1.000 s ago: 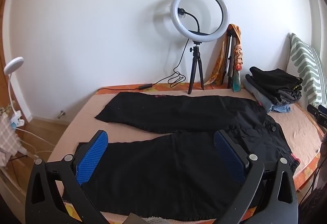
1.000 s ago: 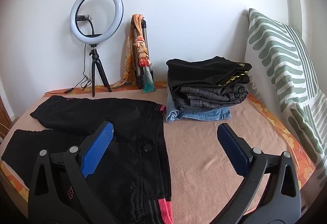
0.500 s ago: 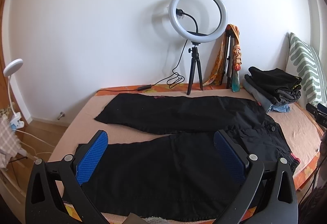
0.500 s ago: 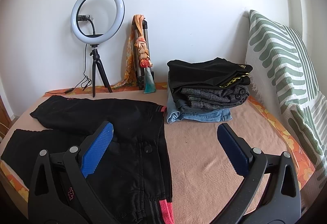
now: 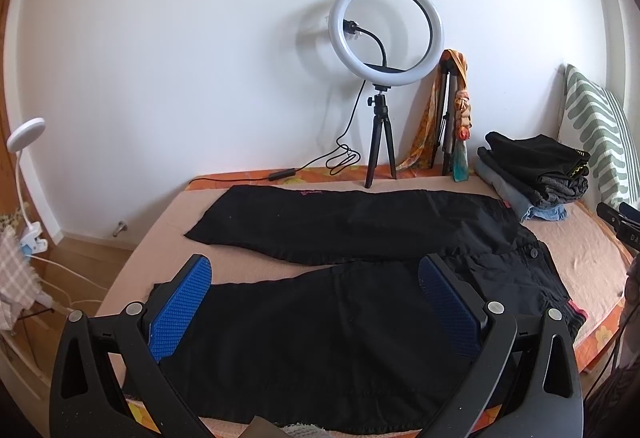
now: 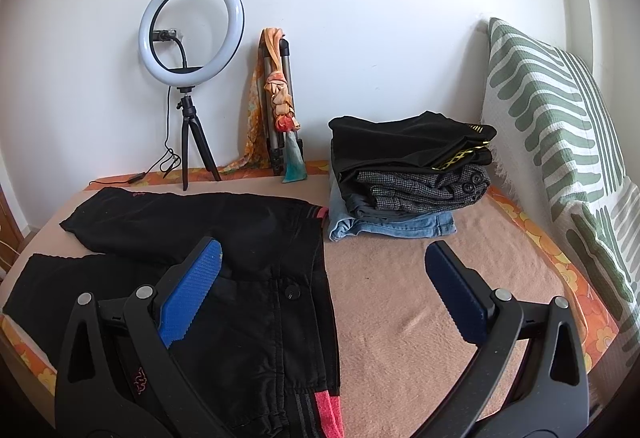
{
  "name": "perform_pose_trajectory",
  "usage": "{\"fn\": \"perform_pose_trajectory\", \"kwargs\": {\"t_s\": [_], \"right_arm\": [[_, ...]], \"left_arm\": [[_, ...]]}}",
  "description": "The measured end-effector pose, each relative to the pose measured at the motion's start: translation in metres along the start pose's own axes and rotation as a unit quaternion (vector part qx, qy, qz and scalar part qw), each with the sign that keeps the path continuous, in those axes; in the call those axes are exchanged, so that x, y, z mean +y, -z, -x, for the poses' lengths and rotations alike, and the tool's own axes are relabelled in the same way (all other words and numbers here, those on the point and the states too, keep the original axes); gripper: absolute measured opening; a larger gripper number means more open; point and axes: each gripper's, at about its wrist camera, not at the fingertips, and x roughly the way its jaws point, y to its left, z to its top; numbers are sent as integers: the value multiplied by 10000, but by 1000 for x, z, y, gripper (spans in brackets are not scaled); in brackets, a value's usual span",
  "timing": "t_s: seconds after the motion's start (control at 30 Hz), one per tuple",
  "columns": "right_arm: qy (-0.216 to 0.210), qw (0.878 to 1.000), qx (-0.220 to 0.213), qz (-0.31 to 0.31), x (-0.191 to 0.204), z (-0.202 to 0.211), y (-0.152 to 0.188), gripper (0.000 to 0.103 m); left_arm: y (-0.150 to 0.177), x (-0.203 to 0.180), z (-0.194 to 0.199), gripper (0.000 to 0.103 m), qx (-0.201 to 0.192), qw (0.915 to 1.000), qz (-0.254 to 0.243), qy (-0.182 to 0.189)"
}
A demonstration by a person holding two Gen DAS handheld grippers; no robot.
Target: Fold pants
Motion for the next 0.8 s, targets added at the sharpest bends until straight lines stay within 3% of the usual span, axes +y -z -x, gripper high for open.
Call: {"fn": "perform_pose_trajectory", "kwargs": {"t_s": [0.8], "right_arm": [[-7, 10000, 6, -2, 2, 0, -1, 103]], "left_arm": [[0, 0, -1, 103, 11, 10000, -4, 2]]}}
